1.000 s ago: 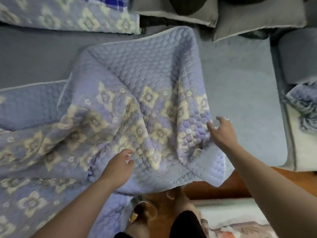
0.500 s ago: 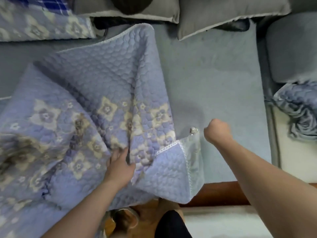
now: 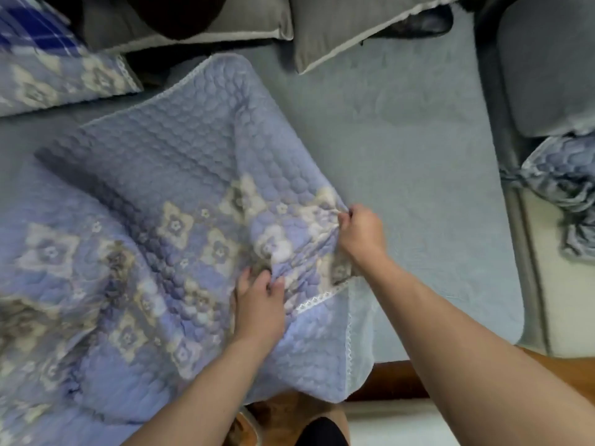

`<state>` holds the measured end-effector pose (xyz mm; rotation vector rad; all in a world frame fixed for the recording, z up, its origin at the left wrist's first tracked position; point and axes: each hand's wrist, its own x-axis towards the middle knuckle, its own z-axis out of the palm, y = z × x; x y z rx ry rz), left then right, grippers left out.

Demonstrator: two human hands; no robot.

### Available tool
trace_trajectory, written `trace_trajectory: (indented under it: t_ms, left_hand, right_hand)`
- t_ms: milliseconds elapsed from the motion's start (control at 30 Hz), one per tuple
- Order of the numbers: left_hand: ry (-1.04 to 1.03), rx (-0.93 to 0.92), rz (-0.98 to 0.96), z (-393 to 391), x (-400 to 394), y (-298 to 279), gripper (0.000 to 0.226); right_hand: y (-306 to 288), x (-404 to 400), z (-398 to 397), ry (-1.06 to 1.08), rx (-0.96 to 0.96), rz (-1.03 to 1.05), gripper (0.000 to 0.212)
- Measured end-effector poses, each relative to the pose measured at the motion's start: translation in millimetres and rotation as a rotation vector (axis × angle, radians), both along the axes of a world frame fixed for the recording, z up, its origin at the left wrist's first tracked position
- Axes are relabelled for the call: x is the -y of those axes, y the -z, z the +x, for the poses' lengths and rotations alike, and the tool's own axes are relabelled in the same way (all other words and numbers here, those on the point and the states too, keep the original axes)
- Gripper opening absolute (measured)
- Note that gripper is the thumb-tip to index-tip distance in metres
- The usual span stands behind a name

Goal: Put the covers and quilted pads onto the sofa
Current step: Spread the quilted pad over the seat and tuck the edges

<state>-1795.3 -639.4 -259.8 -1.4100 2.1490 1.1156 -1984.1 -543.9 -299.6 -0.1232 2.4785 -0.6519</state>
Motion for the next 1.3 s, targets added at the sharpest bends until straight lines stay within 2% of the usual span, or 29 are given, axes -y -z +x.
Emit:
trace_trajectory:
  t_ms: [67,133,167,267,333,467,567,633,700,767,833,967,1100,1167,1200,1300]
  left_hand:
    - [0.104,-0.231,0.197,-57.7,-39.8,-27.6,0.022]
    - [0.198,-0.336,0.447,-114.1,-76.0,-42.0,0.027]
    - [0.252,-0.364,0.508,-132.0,-89.2,-40.6,0.035]
    - [0.413,-0.238,0.532,-151.4,-103.9,-29.5,0.052]
    - [0.473,-0.177,0.457,-122.2,-92.0,-11.7,0.055]
    - [0.402,-0.130,0.245,-31.6,-40.5,14.3,0.048]
    - [0.226,-0.123,0.064,28.0,10.4,12.2,0.038]
    - [0.087,-0.070,-0.044,65.1,47.6,4.4,0.033]
    - [-0.047,-0.026,-0.163,101.1,82.1,-6.6,0.028]
    - [-0.210,-0.048,-0.230,128.5,112.6,-22.5,0.027]
    - [-0.350,-0.141,-0.291,149.5,141.0,-39.3,0.025]
    - [-0.453,-0.333,-0.536,179.5,212.3,-55.4,0.016]
    - [-0.501,-0.440,-0.709,199.2,307.3,-68.4,0.018]
    - [-0.481,-0.379,-0.706,206.2,362.7,-68.8,0.018]
    - [-0.446,-0.289,-0.678,208.2,391.1,-66.2,0.018]
    - [-0.220,0.165,-0.444,211.1,475.7,-38.3,0.023]
  right_hand:
    - [-31.4,-47.3,-64.6,0.194,-0.198,0.101,0.023]
    - [-61.2,-103.7,-134.2,0.374,-0.328,0.274,0.028]
    - [-76.0,-130.8,-161.2,0.425,-0.340,0.385,0.035]
    - [-89.4,-196.3,-198.6,0.313,-0.242,0.680,0.053]
    - [-73.6,-198.6,-185.9,0.200,-0.204,0.685,0.061]
    - [-33.7,-117.7,-112.8,-0.165,-0.228,0.333,0.053]
    - [-7.1,-40.1,-44.5,-0.455,-0.162,0.151,0.052]
    - [0.0,5.1,-6.7,-0.569,-0.082,0.060,0.051]
    - [-2.0,41.8,19.6,-0.603,-0.044,-0.011,0.047]
    - [-6.6,72.2,34.8,-0.625,-0.120,-0.058,0.040]
    - [-16.0,102.9,45.3,-0.639,-0.242,-0.114,0.035]
    - [-40.5,175.2,64.0,-0.632,-0.397,-0.198,0.017]
    - [-58.2,257.5,93.6,-0.693,-0.306,-0.188,0.030]
    - [-54.0,296.1,108.8,-0.792,-0.198,-0.123,0.036]
    - [-51.0,315.1,116.9,-0.842,-0.160,-0.085,0.039]
    - [-36.9,373.5,142.4,-0.925,-0.097,0.026,0.046]
